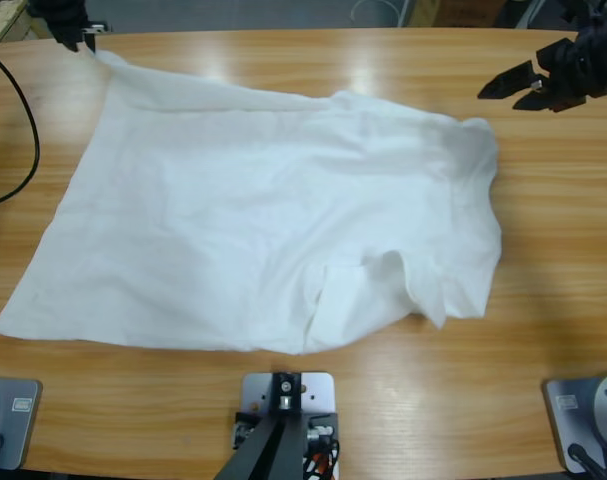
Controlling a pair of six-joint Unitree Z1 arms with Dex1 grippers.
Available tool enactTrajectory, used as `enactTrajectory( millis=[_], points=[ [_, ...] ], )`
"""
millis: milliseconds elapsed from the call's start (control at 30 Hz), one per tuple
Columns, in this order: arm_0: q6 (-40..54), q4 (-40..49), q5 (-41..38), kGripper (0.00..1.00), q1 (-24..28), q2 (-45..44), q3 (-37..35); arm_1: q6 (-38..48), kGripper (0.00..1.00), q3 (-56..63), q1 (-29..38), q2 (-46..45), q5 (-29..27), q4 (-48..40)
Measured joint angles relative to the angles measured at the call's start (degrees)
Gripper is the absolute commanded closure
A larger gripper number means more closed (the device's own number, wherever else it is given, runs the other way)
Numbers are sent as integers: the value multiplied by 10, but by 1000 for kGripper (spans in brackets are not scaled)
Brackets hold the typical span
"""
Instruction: Fold clothes
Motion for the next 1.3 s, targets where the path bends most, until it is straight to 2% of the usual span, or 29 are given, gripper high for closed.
enactTrajectory(
  millis=[233, 400, 533, 633, 933, 1200, 1233, 1300],
  points=[
    [-7, 0, -2, 96, 54, -10, -5, 6, 168, 1, -7, -15, -2, 0],
    [4, 0, -15, 96, 8, -26, -6, 9, 169, -6, -21, 5, -2, -1],
    [4, 0, -27, 96, -53, -38, -3, 9, 170, -20, -30, 52, 11, -2],
    [4, 0, -29, 96, -75, -50, 9, 9, 170, -39, -31, 85, 21, -2],
    [11, 1, -29, 101, -85, -84, 62, 9, 170, -70, -32, 170, 27, -4],
    [19, 1, -29, 101, -88, -89, 73, 9, 173, -75, -32, 201, 27, -4],
    [20, 1, -29, 101, -88, -89, 74, 9, 203, -76, -32, 203, 27, -4],
    [22, 1, -29, 101, -88, -89, 74, 9, 549, -83, -32, 207, 27, -4]
  ],
)
